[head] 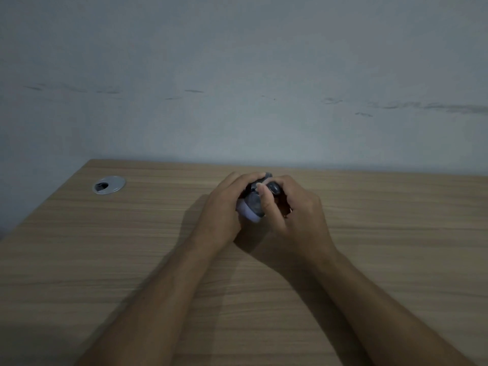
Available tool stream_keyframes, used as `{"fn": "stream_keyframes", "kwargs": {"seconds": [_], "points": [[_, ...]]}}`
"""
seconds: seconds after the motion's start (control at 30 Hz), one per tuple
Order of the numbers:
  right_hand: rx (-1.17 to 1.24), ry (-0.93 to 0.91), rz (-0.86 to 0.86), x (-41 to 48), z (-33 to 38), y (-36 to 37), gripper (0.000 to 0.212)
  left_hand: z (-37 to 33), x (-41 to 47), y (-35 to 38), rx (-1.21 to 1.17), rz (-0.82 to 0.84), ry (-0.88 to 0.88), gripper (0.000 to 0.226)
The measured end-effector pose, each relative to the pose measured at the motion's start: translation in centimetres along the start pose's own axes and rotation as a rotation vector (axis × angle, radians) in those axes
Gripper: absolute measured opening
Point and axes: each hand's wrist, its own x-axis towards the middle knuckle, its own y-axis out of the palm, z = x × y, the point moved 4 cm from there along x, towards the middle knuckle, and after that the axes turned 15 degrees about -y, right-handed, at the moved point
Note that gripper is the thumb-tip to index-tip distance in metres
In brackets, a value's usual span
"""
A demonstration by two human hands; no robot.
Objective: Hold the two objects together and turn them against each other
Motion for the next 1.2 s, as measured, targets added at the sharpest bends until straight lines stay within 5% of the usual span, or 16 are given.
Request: {"fn": "stream_keyframes", "kwargs": {"seconds": [0.3,0.5,0.7,0.9,1.2], "points": [[-0.105,0.217,-0.22,-0.2,-2.0,-1.9,0.02,-0.2,-0.3,-0.1,0.077,-0.002,-0.014,0.071],[-0.063,0.408,-0.205,-0.8,-4.8,-2.7,0.02,-0.7,-0.4,-0.3,0.034,0.03,0.048,0.068],[-0.022,0.357,-0.149,-0.6,-4.2,-2.7,0.022,-0.4,-0.2,-0.3,0.031,-0.003,0.012,0.068],[0.124,0.22,-0.012,-0.2,-1.9,-0.9,0.018,0.6,0.1,-0.8,-0.105,-0.042,-0.176,0.077],[0.015,0.415,-0.198,-1.0,-5.0,-2.7,0.02,1.5,0.0,-0.3,-0.401,0.043,-0.388,0.054]]}}
